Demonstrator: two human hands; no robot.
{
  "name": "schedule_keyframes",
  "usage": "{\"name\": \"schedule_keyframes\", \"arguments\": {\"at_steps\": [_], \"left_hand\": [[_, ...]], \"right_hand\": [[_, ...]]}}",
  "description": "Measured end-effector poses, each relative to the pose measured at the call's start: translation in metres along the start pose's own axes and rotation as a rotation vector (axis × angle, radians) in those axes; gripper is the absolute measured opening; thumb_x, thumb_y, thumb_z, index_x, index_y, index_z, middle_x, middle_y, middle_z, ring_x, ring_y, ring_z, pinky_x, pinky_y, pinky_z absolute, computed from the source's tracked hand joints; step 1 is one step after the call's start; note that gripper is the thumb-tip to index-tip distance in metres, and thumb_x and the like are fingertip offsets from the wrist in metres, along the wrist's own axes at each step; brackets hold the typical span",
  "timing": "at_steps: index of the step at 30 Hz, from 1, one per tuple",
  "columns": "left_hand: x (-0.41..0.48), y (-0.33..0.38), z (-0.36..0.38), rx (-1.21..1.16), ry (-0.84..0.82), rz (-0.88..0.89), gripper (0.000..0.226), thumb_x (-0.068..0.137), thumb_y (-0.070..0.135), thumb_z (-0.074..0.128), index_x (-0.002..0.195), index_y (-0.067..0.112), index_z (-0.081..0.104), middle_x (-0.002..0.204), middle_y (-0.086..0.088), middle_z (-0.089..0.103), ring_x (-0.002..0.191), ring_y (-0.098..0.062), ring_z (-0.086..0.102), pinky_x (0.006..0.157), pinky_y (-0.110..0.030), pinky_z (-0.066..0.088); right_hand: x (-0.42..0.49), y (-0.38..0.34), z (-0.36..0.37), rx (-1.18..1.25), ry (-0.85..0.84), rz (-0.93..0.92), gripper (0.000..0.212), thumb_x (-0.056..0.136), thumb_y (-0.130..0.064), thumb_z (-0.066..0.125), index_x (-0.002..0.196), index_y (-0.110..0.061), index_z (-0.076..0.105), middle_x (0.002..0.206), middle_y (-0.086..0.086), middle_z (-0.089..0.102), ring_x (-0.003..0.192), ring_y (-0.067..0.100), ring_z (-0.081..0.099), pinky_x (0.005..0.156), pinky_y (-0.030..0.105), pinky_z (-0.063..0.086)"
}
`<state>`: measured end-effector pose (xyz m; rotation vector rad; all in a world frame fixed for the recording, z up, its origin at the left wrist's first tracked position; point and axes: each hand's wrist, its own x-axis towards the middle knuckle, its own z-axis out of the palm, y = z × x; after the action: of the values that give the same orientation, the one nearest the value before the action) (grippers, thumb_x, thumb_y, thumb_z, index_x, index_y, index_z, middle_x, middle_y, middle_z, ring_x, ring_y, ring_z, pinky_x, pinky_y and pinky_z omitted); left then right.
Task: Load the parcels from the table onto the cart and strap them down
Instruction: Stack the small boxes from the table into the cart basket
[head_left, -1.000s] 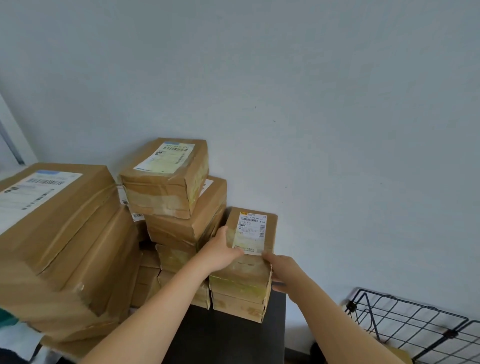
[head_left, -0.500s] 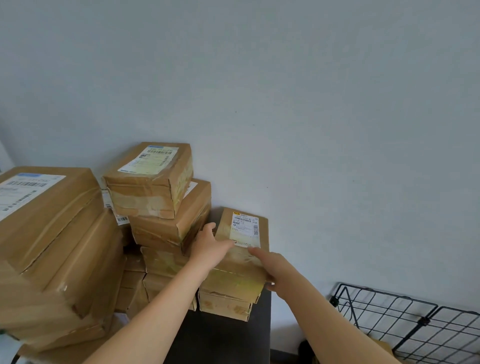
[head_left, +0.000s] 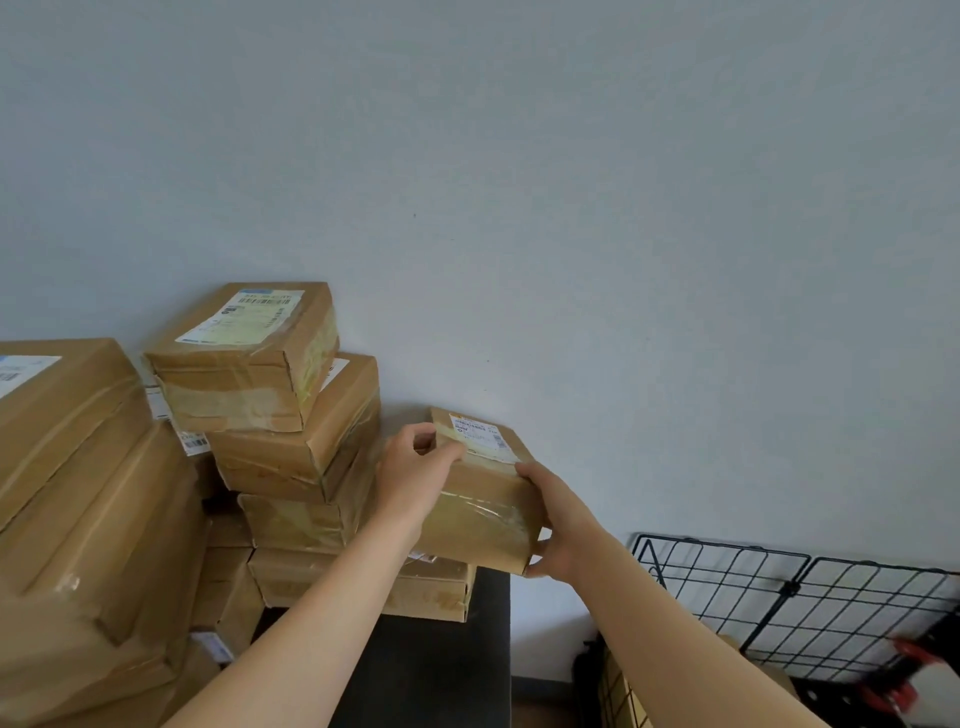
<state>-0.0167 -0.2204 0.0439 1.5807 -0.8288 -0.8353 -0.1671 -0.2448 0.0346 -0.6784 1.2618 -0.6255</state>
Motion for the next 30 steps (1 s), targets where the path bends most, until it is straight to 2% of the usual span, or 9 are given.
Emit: {"name": "schedule_keyframes", "arguments": {"at_steps": [5,7,11,13,16,21,25,27,30], "left_hand": [[0.0,0.002,0.003,-0.08,-0.04,-0.03,0.028,0.085,0.036,0.063,0.106,0.019,0.058,0.11,0.001,0.06,0.096,-0.012,0.058,0.082,-0.032,0.047],[0.005,0.0,0.003,-0.087,-0.046,-0.09,0.041,0.082,0.044,0.064,0.112,0.018,0.055,0.114,-0.002,0.061,0.101,-0.018,0.058,0.088,-0.038,0.048],[0.007,-0.004,0.0,-0.146,-0.188,-0.389,0.079,0.063,0.067,0.068,0.126,0.023,0.048,0.119,-0.008,0.059,0.103,-0.026,0.057,0.08,-0.04,0.048],[0.008,-0.005,0.0,-0.176,-0.262,-0.447,0.074,0.066,0.06,0.07,0.126,0.022,0.049,0.117,-0.009,0.059,0.104,-0.028,0.057,0.081,-0.041,0.049],[0.011,-0.01,0.002,-0.174,-0.293,-0.39,0.062,0.073,0.042,0.072,0.127,0.02,0.049,0.111,-0.009,0.061,0.099,-0.027,0.058,0.082,-0.042,0.05],[-0.004,-0.016,0.017,-0.242,-0.35,-0.249,0.066,0.078,0.018,0.068,0.134,0.027,0.035,0.113,-0.004,0.057,0.096,-0.02,0.055,0.07,-0.034,0.047],[-0.014,-0.024,0.033,-0.304,-0.436,-0.233,0.065,0.078,0.011,0.064,0.133,0.031,0.036,0.111,-0.001,0.057,0.096,-0.021,0.056,0.069,-0.035,0.047],[-0.02,-0.028,0.042,-0.312,-0.475,-0.233,0.061,0.078,0.009,0.062,0.129,0.032,0.039,0.111,-0.003,0.058,0.098,-0.024,0.057,0.073,-0.038,0.049],[-0.032,-0.03,0.056,-0.351,-0.52,-0.228,0.055,0.081,0.007,0.057,0.127,0.03,0.042,0.111,-0.006,0.061,0.099,-0.027,0.059,0.077,-0.041,0.051]], "right_hand": [[-0.003,-0.001,-0.014,0.008,0.022,-0.009,0.035,0.077,-0.041,0.064,0.106,-0.022,0.055,0.104,0.007,0.057,0.104,0.029,0.055,0.07,0.039,0.048],[-0.004,-0.002,-0.019,0.013,0.021,-0.035,0.034,0.078,-0.04,0.064,0.105,-0.023,0.055,0.105,0.006,0.056,0.102,0.028,0.055,0.069,0.039,0.048],[-0.006,-0.002,-0.026,0.004,0.001,-0.113,0.024,0.082,-0.035,0.061,0.103,-0.024,0.056,0.106,0.005,0.055,0.1,0.025,0.055,0.074,0.039,0.05],[-0.006,-0.001,-0.032,-0.021,-0.012,-0.16,0.025,0.083,-0.031,0.059,0.107,-0.023,0.056,0.106,0.003,0.055,0.098,0.023,0.054,0.079,0.04,0.049],[-0.01,0.0,-0.042,-0.037,-0.038,-0.205,0.023,0.084,-0.022,0.055,0.106,-0.024,0.059,0.107,0.003,0.057,0.097,0.022,0.054,0.088,0.042,0.047],[-0.012,0.007,-0.051,-0.115,0.037,-0.245,0.053,0.073,-0.018,0.063,0.124,-0.02,0.055,0.116,0.005,0.065,0.108,0.027,0.061,0.091,0.043,0.053],[-0.019,0.015,-0.063,-0.067,0.167,-0.255,0.026,0.086,-0.017,0.062,0.112,-0.021,0.059,0.109,0.005,0.068,0.105,0.026,0.063,0.093,0.046,0.052],[-0.024,0.02,-0.073,-0.041,0.191,-0.246,0.03,0.086,-0.02,0.065,0.115,-0.021,0.058,0.107,0.005,0.07,0.101,0.025,0.066,0.09,0.045,0.054],[-0.035,0.026,-0.09,0.021,0.157,-0.202,0.033,0.084,-0.026,0.067,0.115,-0.018,0.059,0.098,0.005,0.074,0.085,0.022,0.07,0.073,0.037,0.059]]}}
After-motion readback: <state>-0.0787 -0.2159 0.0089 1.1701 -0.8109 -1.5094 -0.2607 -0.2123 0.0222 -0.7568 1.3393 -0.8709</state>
